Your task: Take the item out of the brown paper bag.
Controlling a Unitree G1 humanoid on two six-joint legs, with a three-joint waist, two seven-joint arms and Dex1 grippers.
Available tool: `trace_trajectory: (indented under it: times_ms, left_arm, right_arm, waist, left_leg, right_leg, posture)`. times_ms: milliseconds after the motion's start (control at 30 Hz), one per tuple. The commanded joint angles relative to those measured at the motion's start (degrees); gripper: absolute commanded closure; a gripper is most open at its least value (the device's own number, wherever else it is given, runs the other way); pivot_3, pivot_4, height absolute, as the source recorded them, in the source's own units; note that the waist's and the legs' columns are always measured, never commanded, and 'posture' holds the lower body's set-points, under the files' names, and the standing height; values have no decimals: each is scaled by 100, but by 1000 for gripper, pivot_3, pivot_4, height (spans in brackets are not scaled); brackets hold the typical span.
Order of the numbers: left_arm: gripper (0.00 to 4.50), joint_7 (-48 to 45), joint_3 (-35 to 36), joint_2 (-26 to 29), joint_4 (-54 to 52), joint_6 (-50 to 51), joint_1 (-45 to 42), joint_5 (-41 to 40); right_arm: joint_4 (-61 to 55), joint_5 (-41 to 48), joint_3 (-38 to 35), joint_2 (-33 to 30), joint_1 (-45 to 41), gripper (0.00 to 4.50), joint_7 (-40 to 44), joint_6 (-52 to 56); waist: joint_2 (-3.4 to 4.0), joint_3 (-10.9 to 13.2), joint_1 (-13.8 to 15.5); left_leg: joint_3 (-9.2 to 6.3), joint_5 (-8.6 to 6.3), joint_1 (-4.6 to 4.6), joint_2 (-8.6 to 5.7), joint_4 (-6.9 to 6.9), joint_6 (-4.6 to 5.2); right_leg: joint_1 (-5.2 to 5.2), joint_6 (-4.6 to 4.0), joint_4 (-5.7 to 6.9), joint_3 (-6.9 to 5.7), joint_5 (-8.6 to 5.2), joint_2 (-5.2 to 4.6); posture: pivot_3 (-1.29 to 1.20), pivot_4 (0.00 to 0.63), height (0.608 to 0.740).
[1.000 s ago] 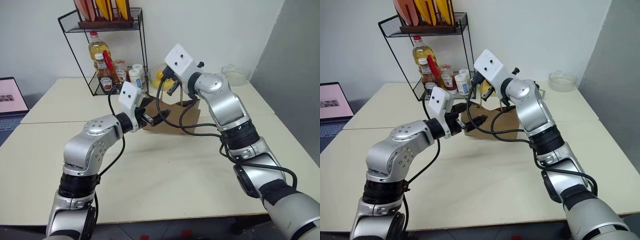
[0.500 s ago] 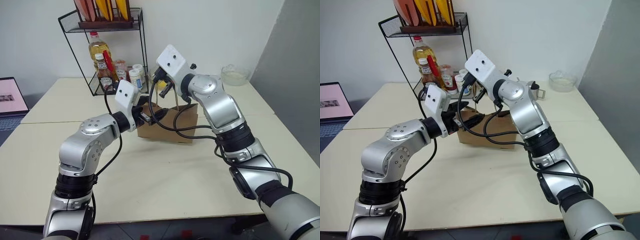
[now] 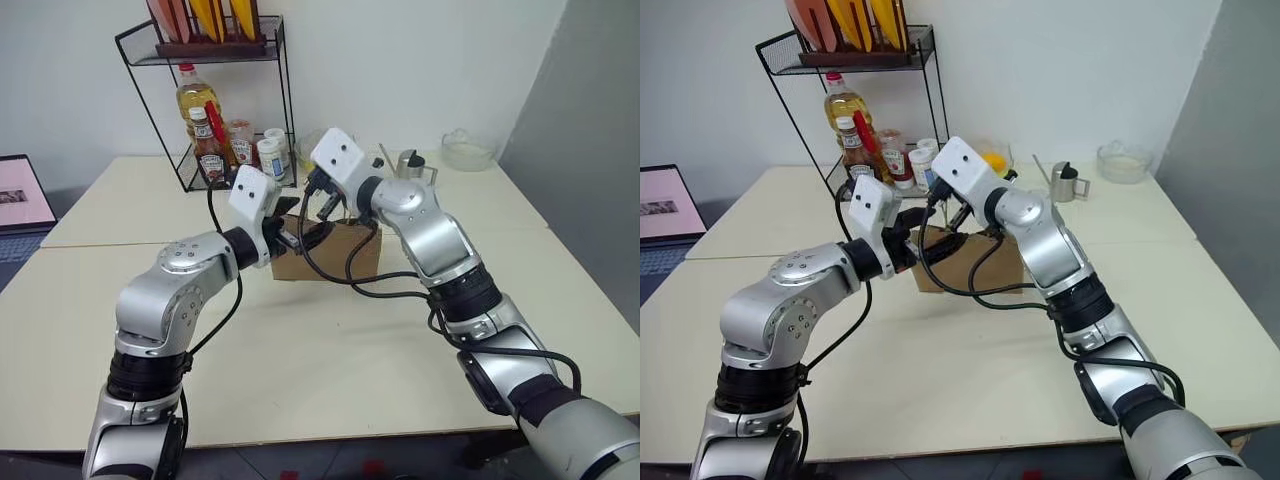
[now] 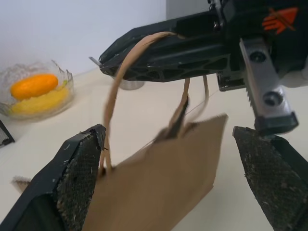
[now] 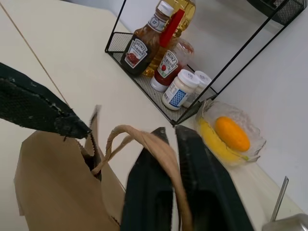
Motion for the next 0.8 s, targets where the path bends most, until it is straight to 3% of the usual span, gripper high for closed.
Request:
trace_trajectory:
  times_ms: [33,300,433,567,800]
  left_arm:
    - [0,40,184,80,-267,-39,-84,-33]
    - [0,181,336,213,42,-257,-189,199]
    - [0,322,181,265,853,-871,-466,761]
    - [0,422,74,124,2152,-1782,-1088,1282]
    - [0,710,-541,-443,7131,-4480,-3361,2662]
  right_arm:
    - [-138,58,-114,-12,-17,2849,-32,-219]
    - [-1542,324,-332,-730,371,89,538,387]
    - [-2586,742,-884,-1271,698,38,791,1233]
    - [-3137,1206,-1358,-1422,1223,38,770,1930]
    - [-4476,2124,-1646,-1599,3160,38,944,2621]
  waist:
    - [0,0,0]
    - [0,0,16]
    - [0,0,32]
    - [-2,-1,38]
    - [-10,-2,149]
  left_leg:
    - [0,0,0,0,1,0]
    - [-2,0,-4,-1,12,0]
    - [-3,0,-5,-1,16,1]
    - [-3,-1,-5,-2,25,1]
    - [0,-2,-8,-10,36,3]
  right_leg:
    - [0,0,1,0,0,0]
    - [3,0,1,0,0,0]
    - [3,0,1,-1,0,0]
    - [9,0,0,-2,0,0]
    - [14,1,-4,-1,-1,-3]
  posture:
    - [0,150,740]
    - [0,150,740]
    - [0,150,740]
    - [0,150,740]
    - [0,150,740]
